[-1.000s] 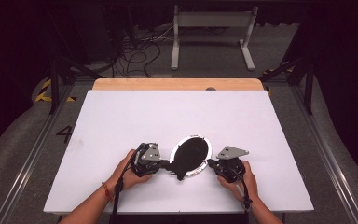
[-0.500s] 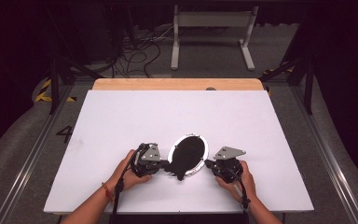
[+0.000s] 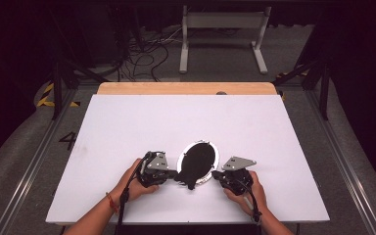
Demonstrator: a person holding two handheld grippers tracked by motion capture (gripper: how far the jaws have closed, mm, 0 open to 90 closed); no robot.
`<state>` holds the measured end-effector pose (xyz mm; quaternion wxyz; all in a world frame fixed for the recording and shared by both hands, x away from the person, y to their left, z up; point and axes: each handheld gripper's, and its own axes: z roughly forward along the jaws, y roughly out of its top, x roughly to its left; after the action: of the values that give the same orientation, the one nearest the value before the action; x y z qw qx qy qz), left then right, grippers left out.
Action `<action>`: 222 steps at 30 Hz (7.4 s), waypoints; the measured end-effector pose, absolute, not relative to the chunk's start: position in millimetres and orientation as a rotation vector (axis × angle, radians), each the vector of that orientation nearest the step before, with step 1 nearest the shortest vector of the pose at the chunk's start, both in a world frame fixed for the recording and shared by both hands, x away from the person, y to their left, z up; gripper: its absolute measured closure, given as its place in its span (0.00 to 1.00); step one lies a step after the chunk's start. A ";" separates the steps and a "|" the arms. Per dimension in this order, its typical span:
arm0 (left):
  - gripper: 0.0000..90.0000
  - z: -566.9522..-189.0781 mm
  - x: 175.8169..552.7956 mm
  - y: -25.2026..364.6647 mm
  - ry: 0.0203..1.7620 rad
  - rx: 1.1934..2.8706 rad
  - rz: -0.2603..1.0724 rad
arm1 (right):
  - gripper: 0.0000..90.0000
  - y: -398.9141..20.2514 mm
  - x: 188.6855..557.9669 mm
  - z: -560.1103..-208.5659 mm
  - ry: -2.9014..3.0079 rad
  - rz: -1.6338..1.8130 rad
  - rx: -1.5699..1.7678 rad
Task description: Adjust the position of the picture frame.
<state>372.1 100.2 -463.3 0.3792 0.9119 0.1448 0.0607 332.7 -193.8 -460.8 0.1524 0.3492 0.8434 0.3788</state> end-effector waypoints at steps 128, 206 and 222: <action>0.99 -465.2 376.9 54.9 0.313 2.312 0.233 | 0.59 -214.4 364.3 -460.3 2.522 1.604 1.418; 0.61 -456.0 434.2 81.4 0.526 2.101 0.041 | 0.63 -205.7 351.1 -450.2 2.454 1.531 0.849; 0.63 -440.8 436.1 82.2 0.543 1.997 0.059 | 0.63 -206.3 349.8 -450.1 2.455 1.491 0.807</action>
<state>436.1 82.2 -440.8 0.5105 0.8294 0.2255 0.0243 349.8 -206.3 -450.1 0.0792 0.2696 0.8203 0.4982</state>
